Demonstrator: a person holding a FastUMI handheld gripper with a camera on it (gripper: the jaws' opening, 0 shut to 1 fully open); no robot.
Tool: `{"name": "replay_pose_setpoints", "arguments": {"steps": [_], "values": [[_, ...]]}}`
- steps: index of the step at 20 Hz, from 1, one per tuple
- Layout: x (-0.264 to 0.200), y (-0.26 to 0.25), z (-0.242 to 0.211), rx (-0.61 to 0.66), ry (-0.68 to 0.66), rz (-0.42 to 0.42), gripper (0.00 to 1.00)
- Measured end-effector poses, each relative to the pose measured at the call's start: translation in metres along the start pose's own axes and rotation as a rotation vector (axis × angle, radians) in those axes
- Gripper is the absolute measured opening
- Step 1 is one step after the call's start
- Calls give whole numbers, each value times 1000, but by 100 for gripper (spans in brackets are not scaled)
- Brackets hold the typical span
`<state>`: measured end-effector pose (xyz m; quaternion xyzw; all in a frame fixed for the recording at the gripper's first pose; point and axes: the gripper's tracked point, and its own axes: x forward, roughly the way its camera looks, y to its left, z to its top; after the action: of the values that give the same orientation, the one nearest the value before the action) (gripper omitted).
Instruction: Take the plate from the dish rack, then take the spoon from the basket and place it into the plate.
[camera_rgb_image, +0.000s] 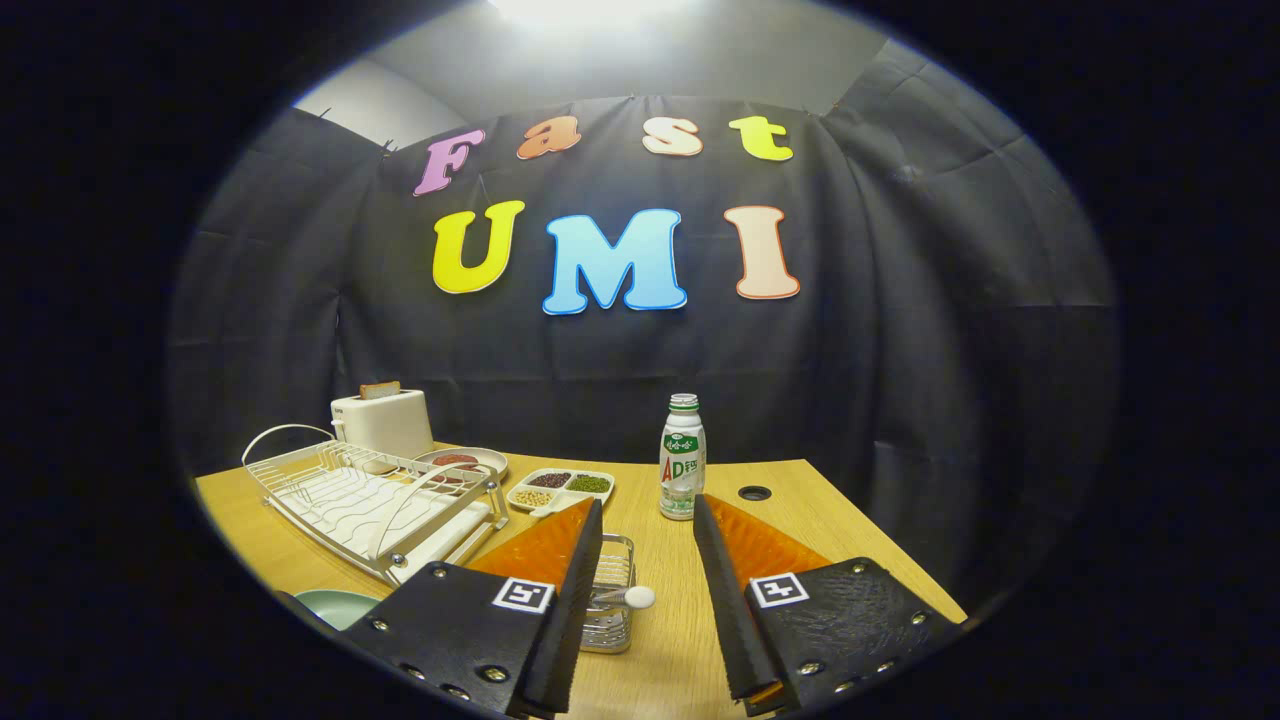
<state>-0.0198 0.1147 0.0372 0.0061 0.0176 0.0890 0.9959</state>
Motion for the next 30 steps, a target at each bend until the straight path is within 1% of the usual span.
{"name": "replay_pose_setpoints", "arguments": {"steps": [3,4,5,6,7,8,10,11,12,13,14,16,19,25,28,30], "values": [[9,1,-16,12,29,4,57],[13,3,-19,10,33,7,51],[19,2,-26,-5,39,-13,50],[17,-3,-23,-18,40,-23,42],[17,3,-27,-15,65,-7,34],[16,10,-37,-9,109,11,32],[20,17,-39,4,121,38,31],[22,19,-39,3,121,46,20],[17,23,-38,-9,128,57,19],[15,23,-32,-15,125,40,19],[16,24,-33,-30,135,46,11],[12,27,-26,-38,141,47,11],[4,32,-1,-32,124,54,11],[-17,30,47,-48,115,39,11],[-32,31,65,-30,121,34,10],[-44,33,77,4,124,26,11]]}}
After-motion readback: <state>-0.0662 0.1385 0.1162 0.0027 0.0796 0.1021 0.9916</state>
